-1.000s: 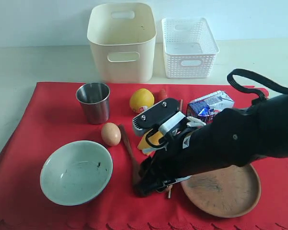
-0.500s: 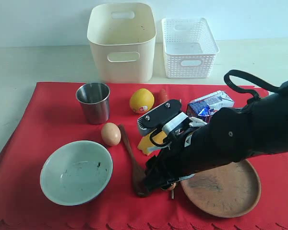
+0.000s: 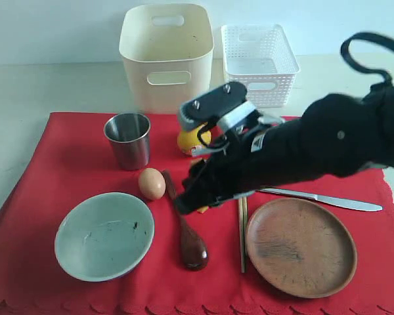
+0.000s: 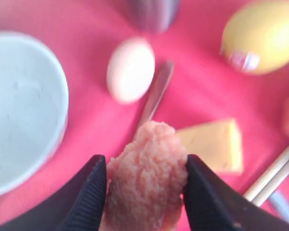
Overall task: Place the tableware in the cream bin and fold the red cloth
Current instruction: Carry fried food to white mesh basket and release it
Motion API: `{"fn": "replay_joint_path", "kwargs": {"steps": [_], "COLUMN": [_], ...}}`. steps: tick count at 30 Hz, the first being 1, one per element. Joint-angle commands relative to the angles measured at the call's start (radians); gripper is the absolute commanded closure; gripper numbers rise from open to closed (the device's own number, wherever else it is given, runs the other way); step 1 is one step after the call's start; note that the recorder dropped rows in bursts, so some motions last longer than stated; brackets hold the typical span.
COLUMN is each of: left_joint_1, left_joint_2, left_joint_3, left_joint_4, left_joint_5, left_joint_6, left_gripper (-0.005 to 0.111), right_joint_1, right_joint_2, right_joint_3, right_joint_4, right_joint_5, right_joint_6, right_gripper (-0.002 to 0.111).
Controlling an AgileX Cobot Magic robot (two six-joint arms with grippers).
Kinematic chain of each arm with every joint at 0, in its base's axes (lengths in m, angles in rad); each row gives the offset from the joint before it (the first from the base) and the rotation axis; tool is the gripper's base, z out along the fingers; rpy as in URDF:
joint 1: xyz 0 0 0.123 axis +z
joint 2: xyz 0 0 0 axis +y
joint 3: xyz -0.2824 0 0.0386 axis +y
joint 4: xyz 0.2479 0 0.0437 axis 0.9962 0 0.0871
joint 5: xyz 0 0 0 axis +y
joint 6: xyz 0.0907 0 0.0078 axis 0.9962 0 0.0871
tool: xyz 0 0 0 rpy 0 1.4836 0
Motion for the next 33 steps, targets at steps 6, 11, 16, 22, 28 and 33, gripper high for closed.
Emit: {"fn": "replay_joint_path", "kwargs": {"steps": [6,11,16,22,28,33], "left_joint_1": [-0.001,-0.001,-0.001,-0.001,-0.001,-0.001], "left_joint_2": [0.008,0.008,0.008,0.008,0.008,0.008], "left_joint_3": [-0.001,-0.001,-0.001,-0.001,-0.001,-0.001], "left_joint_4": [-0.005,-0.005,-0.005,-0.005,-0.005,-0.005], "left_joint_5": [-0.007,-0.007,-0.007,-0.007,-0.007,-0.007], "left_joint_6": [0.0,0.0,0.0,0.0,0.0,0.0], "left_gripper": [0.106,0.106,0.106,0.106,0.106,0.106], "right_joint_1": [-0.235,-0.34,-0.425,-0.493,-0.505,-0.505], "right_joint_2": [-0.014,0.091,0.276,0.476,0.604,0.668], "right_joint_3": [-0.159,-0.258,-0.422,-0.647,-0.818,-0.896], "right_joint_4": [-0.067,-0.089,-0.09,-0.083,-0.083,-0.083], "right_joint_5": [-0.005,-0.127,-0.165,-0.165,-0.157,-0.151], "right_joint_6": [0.004,-0.012,-0.012,0.004,0.004,0.004], "right_gripper": [0.108,0.108,0.108,0.108,0.105,0.087]}}
